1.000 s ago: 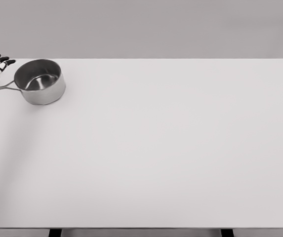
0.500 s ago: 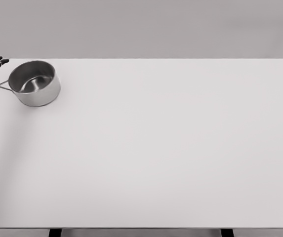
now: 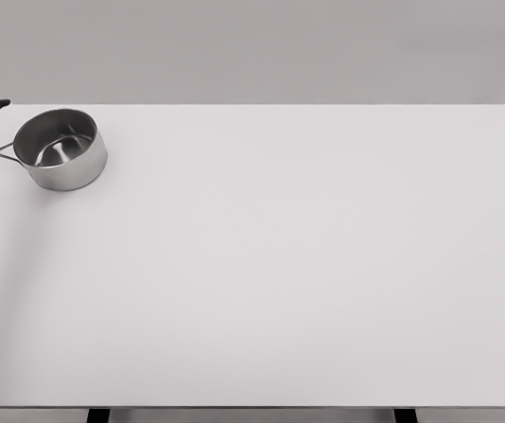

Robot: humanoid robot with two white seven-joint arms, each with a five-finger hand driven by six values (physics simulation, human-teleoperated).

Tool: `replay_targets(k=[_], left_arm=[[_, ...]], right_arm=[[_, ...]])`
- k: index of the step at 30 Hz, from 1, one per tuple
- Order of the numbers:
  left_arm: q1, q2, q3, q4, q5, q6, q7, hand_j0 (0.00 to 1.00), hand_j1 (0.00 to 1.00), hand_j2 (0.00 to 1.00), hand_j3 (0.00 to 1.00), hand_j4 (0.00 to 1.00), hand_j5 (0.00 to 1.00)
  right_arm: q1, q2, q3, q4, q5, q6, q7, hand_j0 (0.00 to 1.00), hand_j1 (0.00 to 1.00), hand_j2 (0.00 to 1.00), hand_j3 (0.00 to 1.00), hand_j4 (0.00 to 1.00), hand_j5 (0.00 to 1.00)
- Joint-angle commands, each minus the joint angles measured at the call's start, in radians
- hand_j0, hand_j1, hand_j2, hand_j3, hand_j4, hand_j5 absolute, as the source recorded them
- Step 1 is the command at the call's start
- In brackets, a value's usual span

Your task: Rotate pot handle

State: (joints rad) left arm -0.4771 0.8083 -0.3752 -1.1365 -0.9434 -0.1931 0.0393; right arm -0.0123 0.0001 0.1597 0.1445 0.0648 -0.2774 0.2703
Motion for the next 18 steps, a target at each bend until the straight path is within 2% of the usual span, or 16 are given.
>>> replay_targets(k=[1, 16, 18], left_arm=[[0.000, 0.000, 0.001, 0.009, 0.000, 0.000, 0.001, 1.00, 1.00, 1.00, 1.00, 1.00, 1.00], [-0.008, -0.015, -0.001, 0.011, -0.002, 0.000, 0.001, 1.00, 1.00, 1.00, 1.00, 1.00, 1.00], [-0.009, -0.017, -0.001, 0.012, -0.026, 0.000, 0.001, 1.00, 1.00, 1.00, 1.00, 1.00, 1.00]], right_arm=[[0.000, 0.000, 0.000, 0.001, 0.000, 0.000, 0.000, 1.00, 1.00, 1.00, 1.00, 1.00, 1.00], [0.000, 0.000, 0.000, 0.000, 0.000, 0.000, 0.000, 1.00, 1.00, 1.00, 1.00, 1.00, 1.00], [0.000, 0.000, 0.000, 0.000, 0.001, 0.000, 0.000, 1.00, 1.00, 1.00, 1.00, 1.00, 1.00]])
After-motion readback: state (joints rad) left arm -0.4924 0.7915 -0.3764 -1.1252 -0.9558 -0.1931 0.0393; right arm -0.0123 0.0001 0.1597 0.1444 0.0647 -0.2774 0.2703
